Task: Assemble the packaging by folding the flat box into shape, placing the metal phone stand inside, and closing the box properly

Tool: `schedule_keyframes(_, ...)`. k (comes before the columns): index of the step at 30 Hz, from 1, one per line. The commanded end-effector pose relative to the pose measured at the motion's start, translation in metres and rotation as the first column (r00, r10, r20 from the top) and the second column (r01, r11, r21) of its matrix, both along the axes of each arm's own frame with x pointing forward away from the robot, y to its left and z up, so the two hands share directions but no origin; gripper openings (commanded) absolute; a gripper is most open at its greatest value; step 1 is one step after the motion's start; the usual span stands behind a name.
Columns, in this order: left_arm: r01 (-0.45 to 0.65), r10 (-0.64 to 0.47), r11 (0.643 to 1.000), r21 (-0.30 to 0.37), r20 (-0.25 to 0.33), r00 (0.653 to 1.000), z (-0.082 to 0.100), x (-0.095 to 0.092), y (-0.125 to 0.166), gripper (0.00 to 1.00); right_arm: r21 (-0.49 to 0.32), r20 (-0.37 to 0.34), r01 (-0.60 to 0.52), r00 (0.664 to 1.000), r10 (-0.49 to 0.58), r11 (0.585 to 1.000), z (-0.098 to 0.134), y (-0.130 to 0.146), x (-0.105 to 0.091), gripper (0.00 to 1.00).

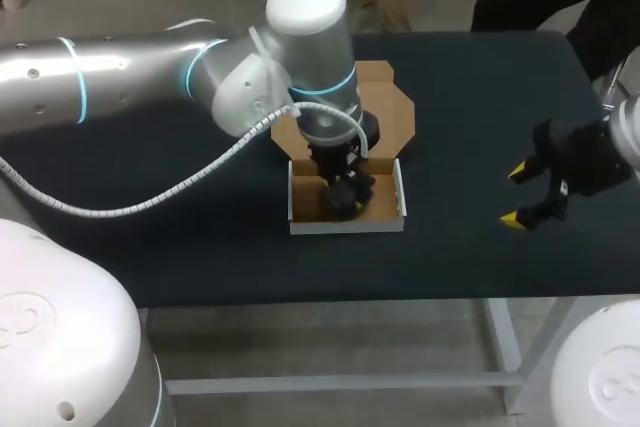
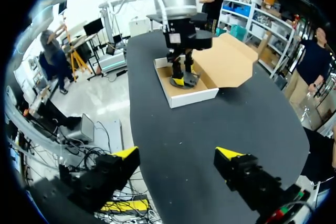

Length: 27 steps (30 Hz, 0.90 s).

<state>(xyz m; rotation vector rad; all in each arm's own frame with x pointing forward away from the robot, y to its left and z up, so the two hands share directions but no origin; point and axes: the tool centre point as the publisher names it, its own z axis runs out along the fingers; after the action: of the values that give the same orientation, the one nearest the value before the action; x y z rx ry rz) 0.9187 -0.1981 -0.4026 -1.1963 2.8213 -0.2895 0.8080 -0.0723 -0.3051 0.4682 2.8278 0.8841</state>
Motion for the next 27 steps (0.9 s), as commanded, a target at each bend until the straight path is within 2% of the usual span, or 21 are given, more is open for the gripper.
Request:
schedule_keyframes(1, -0.014, 0.014, 1.0, 0.009, 0.005, 1.0, 0.006, -0.001, -0.002, 1.0, 0.004, 0.002, -0.002, 1.0, 0.002, 1.0, 0.0, -0.001, 0.0, 1.0)
schedule_keyframes(7, -0.093, 0.093, 0.995, 0.024, 0.007, 0.996, 0.018, -0.007, 0.0, 1.0, 0.004, 0.002, -0.002, 1.0, 0.002, 1.0, 0.0, -0.001, 0.0, 1.0)
schedule_keyframes(13, -0.227, 0.224, 0.97, 0.09, 0.04, 0.974, 0.031, -0.018, 0.001, 1.0, 0.004, 0.002, -0.002, 1.0, 0.002, 1.0, 0.0, -0.001, 0.0, 1.0)
schedule_keyframes(20, -0.347, 0.344, 0.935, 0.079, 0.044, 0.938, 0.044, -0.028, -0.003, 1.0, 0.004, 0.002, -0.002, 1.0, 0.002, 1.0, 0.0, -0.001, 0.0, 1.0)
schedule_keyframes(25, -0.432, 0.433, 0.899, 0.072, -0.002, 0.901, 0.049, -0.031, -0.004, 1.0, 0.004, 0.002, -0.002, 1.0, 0.002, 1.0, 0.0, -0.001, 0.0, 1.0)
schedule_keyframes(26, -0.452, 0.455, 0.887, 0.091, -0.011, 0.89, 0.049, -0.031, -0.005, 1.0, 0.004, 0.002, -0.002, 1.0, 0.002, 1.0, 0.0, -0.001, 0.0, 1.0)
schedule_keyframes(27, -0.445, 0.454, 0.885, 0.138, -0.038, 0.89, 0.047, -0.031, -0.006, 1.0, 0.004, 0.002, -0.002, 1.0, 0.002, 1.0, 0.0, -0.001, 0.0, 1.0)
